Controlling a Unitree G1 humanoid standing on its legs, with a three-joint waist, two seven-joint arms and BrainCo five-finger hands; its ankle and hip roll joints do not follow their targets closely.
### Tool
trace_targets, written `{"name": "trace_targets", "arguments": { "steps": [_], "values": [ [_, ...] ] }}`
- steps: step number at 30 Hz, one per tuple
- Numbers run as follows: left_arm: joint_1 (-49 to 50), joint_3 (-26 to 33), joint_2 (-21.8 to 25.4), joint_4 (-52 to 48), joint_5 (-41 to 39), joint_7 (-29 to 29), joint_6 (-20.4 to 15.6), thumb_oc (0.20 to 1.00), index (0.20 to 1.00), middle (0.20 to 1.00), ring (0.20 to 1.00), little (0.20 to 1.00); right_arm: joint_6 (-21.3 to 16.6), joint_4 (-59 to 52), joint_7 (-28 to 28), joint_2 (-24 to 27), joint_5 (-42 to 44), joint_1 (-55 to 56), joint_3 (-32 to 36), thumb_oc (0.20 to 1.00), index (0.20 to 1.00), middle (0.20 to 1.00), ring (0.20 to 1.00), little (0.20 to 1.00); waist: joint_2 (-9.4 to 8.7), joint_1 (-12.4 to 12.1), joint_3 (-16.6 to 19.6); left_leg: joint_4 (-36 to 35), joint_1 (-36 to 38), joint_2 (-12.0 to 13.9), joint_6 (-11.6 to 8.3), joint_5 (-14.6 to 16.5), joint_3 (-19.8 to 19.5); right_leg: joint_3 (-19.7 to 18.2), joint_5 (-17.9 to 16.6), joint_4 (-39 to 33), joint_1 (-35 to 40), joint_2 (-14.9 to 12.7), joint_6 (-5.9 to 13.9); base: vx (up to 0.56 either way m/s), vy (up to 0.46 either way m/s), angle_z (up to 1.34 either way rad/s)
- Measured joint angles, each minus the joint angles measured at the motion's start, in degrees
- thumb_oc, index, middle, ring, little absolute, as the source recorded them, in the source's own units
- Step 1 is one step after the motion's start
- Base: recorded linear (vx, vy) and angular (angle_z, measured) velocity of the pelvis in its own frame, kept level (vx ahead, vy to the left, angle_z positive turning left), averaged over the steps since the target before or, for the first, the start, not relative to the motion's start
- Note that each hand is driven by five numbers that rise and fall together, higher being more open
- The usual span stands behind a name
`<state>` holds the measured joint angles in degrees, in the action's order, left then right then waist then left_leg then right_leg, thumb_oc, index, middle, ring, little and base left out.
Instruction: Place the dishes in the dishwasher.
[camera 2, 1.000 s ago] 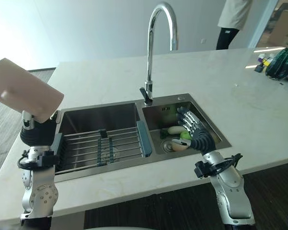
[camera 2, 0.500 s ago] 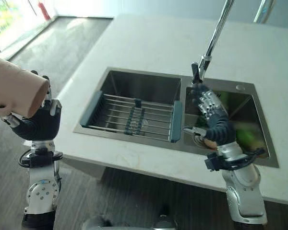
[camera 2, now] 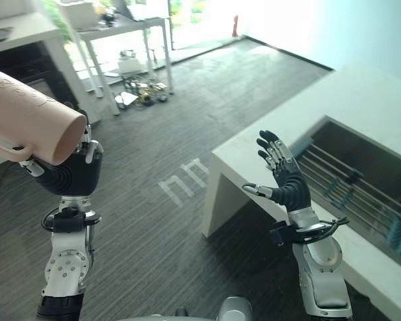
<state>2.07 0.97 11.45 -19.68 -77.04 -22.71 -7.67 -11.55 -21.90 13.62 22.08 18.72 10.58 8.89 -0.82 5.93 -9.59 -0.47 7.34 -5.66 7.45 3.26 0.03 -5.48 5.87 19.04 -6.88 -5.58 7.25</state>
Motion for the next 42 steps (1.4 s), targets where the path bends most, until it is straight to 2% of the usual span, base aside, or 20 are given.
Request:
{"name": "trace_targets", "arguments": {
  "steps": [1, 3, 4, 6, 11, 13, 14, 15, 16, 17, 18, 20, 21, 23, 26, 28, 29, 30, 33, 42],
  "values": [
    [0.4, -0.5, 0.1, -0.2, 0.0, -0.1, 0.2, 0.200, 0.200, 0.200, 0.200, 0.200, 0.1, 0.0, 0.1, 1.3, 0.5, 0.5, 0.5, 1.000, 1.000, 1.000, 1.000, 1.000, 0.07, -0.4, 0.2, -0.6, 0.0, 0.0, -0.42, -0.4, -1.5, -0.4, 0.6, 0.5, -0.4, 2.5, -0.14, 0.12, -0.006, 1.54],
    [0.4, -1.7, 0.1, -0.4, 0.1, 0.1, 0.2, 0.200, 0.200, 0.200, 0.200, 0.200, 0.0, -0.6, 0.2, 1.6, 0.6, 1.2, 1.3, 1.000, 1.000, 1.000, 1.000, 1.000, -0.41, -1.0, 0.7, -0.5, 0.1, -0.6, -0.26, -0.7, -6.0, -2.2, 0.5, -4.3, 1.7, 6.0, -2.39, 0.08, -0.116, 1.08],
    [0.5, -2.4, 0.3, -0.4, 1.8, 0.1, 0.1, 0.200, 0.200, 0.200, 0.200, 0.200, -0.1, -0.6, 0.4, 1.4, 0.7, 1.1, 0.6, 1.000, 1.000, 1.000, 1.000, 1.000, -1.05, -1.4, 1.1, -0.6, 0.5, -1.5, -0.33, -0.7, -8.1, -1.5, -0.5, -7.0, 3.3, 6.0, -4.43, 0.07, -0.213, 1.12],
    [2.3, -3.6, 0.2, -1.2, 2.5, 0.1, 0.3, 0.200, 0.200, 0.200, 0.200, 0.200, -0.1, 0.1, 0.4, 1.5, 1.2, -0.2, -1.6, 1.000, 1.000, 1.000, 1.000, 1.000, 0.18, -2.7, 1.0, -0.5, 0.4, -0.8, -1.05, -0.6, -9.2, 1.4, -1.3, -10.5, 6.3, 6.0, -5.43, 0.06, -0.175, 0.72],
    [3.4, -3.0, 1.1, -1.7, 3.9, -0.4, 0.2, 0.200, 0.200, 0.200, 0.200, 0.200, -0.2, 1.3, 0.3, 1.3, 1.7, -4.9, -6.2, 1.000, 1.000, 1.000, 1.000, 1.000, -0.18, -5.3, 0.9, -0.6, 0.9, 1.0, -3.48, 0.1, -9.4, 6.7, -2.5, -16.9, 11.2, 7.1, -7.29, 0.11, -0.223, 0.63],
    [5.3, -2.5, 1.0, -1.9, 3.9, -0.5, -0.3, 0.200, 0.200, 0.200, 0.200, 0.200, -0.1, 1.2, 0.4, 1.4, 1.7, -6.1, -6.3, 1.000, 1.000, 1.000, 1.000, 1.000, -0.53, -7.3, 1.0, -0.3, 0.9, 1.5, -4.35, 0.1, -8.9, 8.7, -3.2, -19.5, 13.1, 7.4, -8.24, -0.07, -0.155, 0.46],
    [5.0, -2.5, 0.6, -1.8, 3.7, -0.6, -0.2, 0.200, 0.200, 0.200, 0.200, 0.200, -0.1, 1.2, 0.1, 1.3, 1.6, -6.0, -6.4, 1.000, 1.000, 1.000, 1.000, 1.000, -0.75, -8.0, 0.6, -0.1, -0.1, 1.3, -6.76, -0.2, -8.4, 11.3, -3.4, -20.1, 13.8, 6.3, -8.22, -0.17, -0.054, 0.85],
    [2.3, -3.2, 0.3, 0.7, 3.7, -1.0, 0.7, 0.200, 0.200, 0.200, 0.200, 0.200, -0.3, 0.9, -1.0, 0.6, 1.7, -4.4, -5.8, 1.000, 1.000, 1.000, 1.000, 1.000, -2.92, -6.7, -0.6, 1.3, -1.3, -0.5, -13.75, -1.5, -4.8, 15.2, -3.7, -21.1, 15.3, 3.5, -8.47, -0.14, 0.062, 2.32],
    [-1.1, -5.2, 0.3, 2.7, 3.2, -1.4, 2.0, 0.200, 0.200, 0.200, 0.200, 0.200, -0.6, 1.2, -2.1, 1.4, 1.5, -2.7, -4.4, 1.000, 1.000, 1.000, 1.000, 1.000, -4.86, -2.7, -0.4, 4.9, -4.6, 1.8, -13.08, 5.3, 15.5, 24.1, -3.1, -22.6, 16.5, 0.7, -8.08, -0.09, 0.121, 2.62],
    [-1.8, -5.7, 0.6, 1.5, 2.7, -2.5, 2.1, 0.200, 0.200, 0.200, 0.200, 0.200, -0.7, 1.4, -3.0, 3.3, 1.5, -3.8, -3.3, 1.000, 1.000, 1.000, 1.000, 1.000, -2.78, -2.3, -0.5, 7.9, -6.6, 6.9, -12.49, 5.6, 21.6, 26.4, -1.8, -20.6, 14.3, 1.2, -7.80, -0.05, 0.103, 2.12],
    [-1.4, -5.2, 1.6, -0.2, 1.5, -3.1, 1.9, 0.200, 0.200, 0.200, 0.200, 0.200, -0.8, 1.4, -3.3, 4.4, 1.5, -5.3, -3.2, 1.000, 1.000, 1.000, 1.000, 1.000, 0.35, -2.4, -0.3, 6.1, -5.5, 9.9, -12.06, 5.3, 22.0, 26.4, -1.9, -19.4, 13.5, 2.0, -7.50, -0.02, 0.133, 0.49],
    [-0.9, -4.1, 1.2, -0.3, 1.0, -4.1, 1.3, 0.200, 0.200, 0.200, 0.200, 0.200, -2.1, 1.6, -2.7, 4.2, 1.5, -5.7, -2.2, 1.000, 1.000, 1.000, 1.000, 1.000, 4.60, -1.6, -0.7, -3.7, 1.7, 9.9, -9.29, -1.2, 17.9, 25.0, -1.5, -16.7, 12.6, 2.1, -5.70, 0.02, 0.130, -0.17],
    [-1.0, -3.6, 0.6, -0.4, 1.0, -4.1, 1.3, 0.200, 0.200, 0.200, 0.200, 0.200, -2.1, 1.5, -2.4, 3.1, 1.5, -4.8, -2.3, 1.000, 1.000, 1.000, 1.000, 1.000, 4.67, -1.4, -0.7, -3.6, 1.8, 9.2, -9.10, -1.3, 17.6, 24.5, -1.5, -15.9, 12.6, 1.3, -5.59, 0.04, 0.084, -0.03],
    [-1.1, -3.0, 0.5, -0.4, 1.1, -4.1, 1.3, 0.200, 0.200, 0.200, 0.200, 0.200, -2.3, 1.5, -1.6, 2.0, 1.5, -3.5, -2.4, 1.000, 1.000, 1.000, 1.000, 1.000, 1.95, -1.4, -0.6, -3.5, 1.8, 7.7, -9.04, -1.3, 15.9, 24.3, -1.4, -15.5, 12.7, -0.2, -4.91, 0.02, 0.031, 0.25],
    [-0.8, -1.8, 1.4, -0.4, 1.2, -3.8, 1.3, 0.200, 0.200, 0.200, 0.200, 0.200, -2.7, 1.3, -1.7, 1.2, 1.4, -4.3, -3.4, 1.000, 1.000, 1.000, 1.000, 1.000, -0.14, -3.2, -0.4, -3.5, 1.8, 7.0, -8.97, -1.3, 14.5, 23.0, -1.8, -16.1, 13.3, -0.8, -3.15, -0.02, 0.029, 0.24],
    [-0.8, -1.0, 1.7, -0.4, 1.2, -3.8, 1.3, 0.200, 0.200, 0.200, 0.200, 0.200, -2.7, 1.4, -1.8, 0.9, 0.6, -5.7, -4.0, 1.000, 1.000, 1.000, 1.000, 1.000, -0.17, -3.7, -0.5, -3.5, 1.7, 6.8, -8.59, -1.3, 14.5, 22.9, -2.0, -17.0, 13.7, -0.9, -2.73, -0.02, 0.012, 0.06],
    [-0.8, -1.1, 1.8, -0.4, 1.7, -3.8, 1.4, 0.200, 0.200, 0.200, 0.200, 0.200, -2.7, 1.4, -2.8, 0.3, -0.6, -5.9, -3.9, 1.000, 1.000, 1.000, 1.000, 1.000, 0.04, -2.3, 1.0, -3.2, 1.8, 7.6, -8.23, -1.6, 14.7, 22.0, -2.4, -16.9, 13.7, 0.0, -2.87, 0.00, 0.000, 0.00],
    [-0.8, -1.3, 1.7, -0.4, 2.0, -3.8, 1.3, 0.200, 0.200, 0.200, 0.200, 0.200, -2.7, 1.4, -3.0, 0.3, -0.7, -5.8, -4.2, 1.000, 1.000, 1.000, 1.000, 1.000, 0.04, -2.3, 1.0, -3.2, 1.7, 7.6, -8.21, -1.6, 14.7, 21.9, -2.4, -17.0, 13.6, 0.1, -2.88, 0.02, -0.028, -0.03],
    [0.4, -5.1, 2.2, 0.2, 10.3, -2.6, -0.6, 0.200, 0.200, 0.200, 0.200, 0.200, -1.6, 3.6, -5.4, 0.4, -1.7, -3.4, -5.9, 1.000, 1.000, 1.000, 1.000, 1.000, 0.05, -2.3, 2.2, -3.3, 0.5, 7.5, -7.81, -1.9, 14.0, 20.5, -2.7, -17.6, 12.7, 0.3, -3.04, 0.08, -0.094, 0.02],
    [0.7, -4.8, 2.8, 1.3, 11.0, -2.6, -0.8, 0.200, 0.200, 0.200, 0.200, 0.200, -1.7, 3.6, -4.6, 0.4, -1.7, -2.3, -6.2, 1.000, 1.000, 1.000, 1.000, 1.000, 0.61, -1.9, 2.4, -1.9, 0.1, 8.1, -7.96, -1.9, 12.8, 19.6, -2.6, -19.0, 14.2, 1.4, -3.23, 0.07, -0.091, 0.07]
  ]
}}
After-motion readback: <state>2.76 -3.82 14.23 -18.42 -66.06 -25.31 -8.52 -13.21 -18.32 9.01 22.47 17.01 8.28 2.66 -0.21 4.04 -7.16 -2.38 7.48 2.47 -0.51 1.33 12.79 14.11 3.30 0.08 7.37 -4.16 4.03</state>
